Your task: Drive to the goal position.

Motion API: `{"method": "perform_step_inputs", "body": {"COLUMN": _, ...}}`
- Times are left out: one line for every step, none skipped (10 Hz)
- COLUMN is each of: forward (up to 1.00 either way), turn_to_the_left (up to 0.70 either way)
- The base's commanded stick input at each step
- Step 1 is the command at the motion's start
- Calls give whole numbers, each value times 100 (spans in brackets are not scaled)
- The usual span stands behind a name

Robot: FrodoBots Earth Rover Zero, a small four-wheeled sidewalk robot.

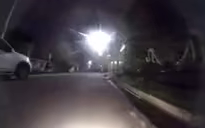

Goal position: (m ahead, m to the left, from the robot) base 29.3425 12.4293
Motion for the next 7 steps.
{"method": "perform_step_inputs", "body": {"forward": 70, "turn_to_the_left": 0}}
{"method": "perform_step_inputs", "body": {"forward": 70, "turn_to_the_left": -13}}
{"method": "perform_step_inputs", "body": {"forward": 70, "turn_to_the_left": -35}}
{"method": "perform_step_inputs", "body": {"forward": 70, "turn_to_the_left": -35}}
{"method": "perform_step_inputs", "body": {"forward": 70, "turn_to_the_left": -25}}
{"method": "perform_step_inputs", "body": {"forward": 70, "turn_to_the_left": 0}}
{"method": "perform_step_inputs", "body": {"forward": 70, "turn_to_the_left": 0}}
